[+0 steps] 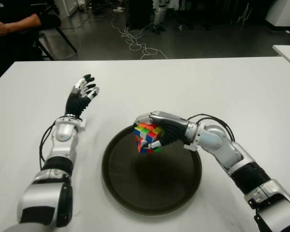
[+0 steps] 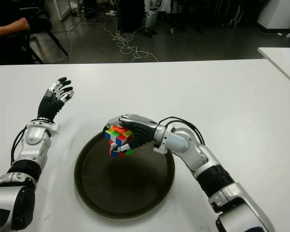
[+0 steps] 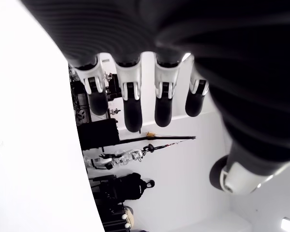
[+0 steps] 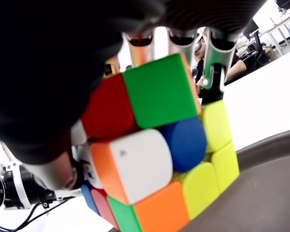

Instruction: Pick up the Rubik's Cube and put it in the plate

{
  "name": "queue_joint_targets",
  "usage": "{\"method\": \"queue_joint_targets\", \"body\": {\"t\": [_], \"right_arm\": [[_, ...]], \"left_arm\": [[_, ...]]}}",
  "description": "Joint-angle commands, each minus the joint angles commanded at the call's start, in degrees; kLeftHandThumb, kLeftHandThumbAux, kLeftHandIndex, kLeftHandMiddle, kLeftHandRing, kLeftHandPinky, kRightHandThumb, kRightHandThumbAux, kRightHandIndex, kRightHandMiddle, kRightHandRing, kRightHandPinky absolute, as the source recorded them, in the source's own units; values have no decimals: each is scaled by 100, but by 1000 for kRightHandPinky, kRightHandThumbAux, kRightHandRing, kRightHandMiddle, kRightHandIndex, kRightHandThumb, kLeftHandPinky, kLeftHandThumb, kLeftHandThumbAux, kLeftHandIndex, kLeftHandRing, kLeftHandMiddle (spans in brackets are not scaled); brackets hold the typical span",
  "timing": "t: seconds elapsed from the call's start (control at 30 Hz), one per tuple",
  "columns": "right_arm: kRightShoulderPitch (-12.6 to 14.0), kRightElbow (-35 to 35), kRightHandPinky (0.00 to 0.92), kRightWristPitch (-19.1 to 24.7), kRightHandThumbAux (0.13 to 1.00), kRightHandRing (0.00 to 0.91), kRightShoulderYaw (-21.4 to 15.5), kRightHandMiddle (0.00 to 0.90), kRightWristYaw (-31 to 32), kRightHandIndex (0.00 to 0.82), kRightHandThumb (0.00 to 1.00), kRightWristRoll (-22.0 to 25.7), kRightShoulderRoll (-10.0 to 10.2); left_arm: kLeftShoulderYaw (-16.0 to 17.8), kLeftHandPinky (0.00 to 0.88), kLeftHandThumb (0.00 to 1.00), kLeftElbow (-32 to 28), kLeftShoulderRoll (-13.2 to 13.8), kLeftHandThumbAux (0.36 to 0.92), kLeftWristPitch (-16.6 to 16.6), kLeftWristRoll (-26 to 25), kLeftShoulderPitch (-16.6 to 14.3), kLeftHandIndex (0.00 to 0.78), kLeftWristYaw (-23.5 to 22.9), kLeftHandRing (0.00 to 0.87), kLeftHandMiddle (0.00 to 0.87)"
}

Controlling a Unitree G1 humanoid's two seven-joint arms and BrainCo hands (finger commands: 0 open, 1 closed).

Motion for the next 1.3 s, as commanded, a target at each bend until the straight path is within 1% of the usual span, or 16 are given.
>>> {"method": "queue_joint_targets", "body": {"t": [0.13, 0.27, 0.4, 0.53, 0.57, 0.63, 0.67, 0.7, 0.73, 0.77, 0.8, 0.87, 0.93, 1.0, 1.17, 1.3], "right_arm": [[56, -1, 655, -33, 691, 654, -57, 558, -192, 390, 833, -92, 68], [117, 228, 586, -231, 692, 584, -118, 520, -553, 389, 831, -207, 202], [140, 327, 433, -308, 692, 428, -161, 462, -757, 420, 833, -275, 274], [135, 343, 269, -317, 732, 255, -159, 263, -822, 402, 716, -350, 276], [140, 325, 250, -291, 734, 237, -152, 243, -822, 401, 709, -386, 270], [145, 306, 176, -262, 741, 161, -145, 161, -821, 397, 688, -428, 265], [150, 277, 166, -228, 741, 151, -132, 149, -811, 397, 685, -465, 252], [150, 242, 144, -182, 764, 130, -111, 129, -779, 330, 581, -508, 230], [150, 217, 101, -148, 799, 90, -96, 91, -756, 223, 381, -540, 214], [151, 201, 65, -127, 815, 57, -90, 60, -741, 149, 243, -562, 204], [138, 186, 41, -84, 826, 37, -54, 41, -675, 101, 156, -606, 176], [126, 165, 21, -28, 798, 18, -17, 20, -597, 51, 79, -661, 148], [99, 150, 8, 20, 768, 7, 17, 8, -512, 21, 32, -714, 114], [79, 144, 4, 46, 746, 3, 39, 4, -464, 10, 16, -772, 91], [74, 130, 0, 66, 722, 0, 36, 0, -468, 1, 2, -851, 87], [85, 155, 0, 68, 708, 0, 21, 0, -571, 0, 0, -922, 99]], "left_arm": [[-3, 103, 0, -17, -8, 619, 11, 5, 9, 119, 43, 137, 166], [-1, 89, 0, -42, -20, 637, 38, -3, 15, 119, 69, 126, 162], [-4, 87, 0, -64, -33, 652, 66, 4, 20, 123, 125, 125, 162], [-14, 75, 0, -68, -35, 643, 80, 16, 22, 128, 171, 127, 164], [-15, 76, 0, -58, -32, 641, 85, 18, 18, 129, 180, 128, 165], [-17, 75, 0, -46, -29, 626, 91, 20, 14, 127, 189, 128, 164], [-16, 75, 0, -38, -27, 624, 94, 19, 10, 127, 190, 128, 164], [-13, 74, 0, -32, -29, 619, 95, 14, 7, 130, 187, 127, 165], [-11, 77, 0, -27, -29, 614, 96, 10, 5, 135, 184, 127, 166], [-11, 83, 0, -24, -31, 613, 96, 9, 4, 139, 184, 130, 169], [-7, 87, 0, -22, -36, 612, 90, 3, 3, 141, 182, 131, 170], [-3, 97, 0, -21, -41, 618, 84, -4, 3, 140, 180, 138, 174], [1, 100, 0, -22, -42, 628, 77, -9, 5, 132, 178, 141, 175], [4, 92, 0, -20, -43, 636, 72, -11, 7, 123, 180, 139, 173], [7, 74, 0, -13, -41, 640, 89, -15, 7, 112, 178, 132, 170], [26, 89, 3, -1, -48, 637, 100, -41, 3, 105, 165, 134, 167]]}}
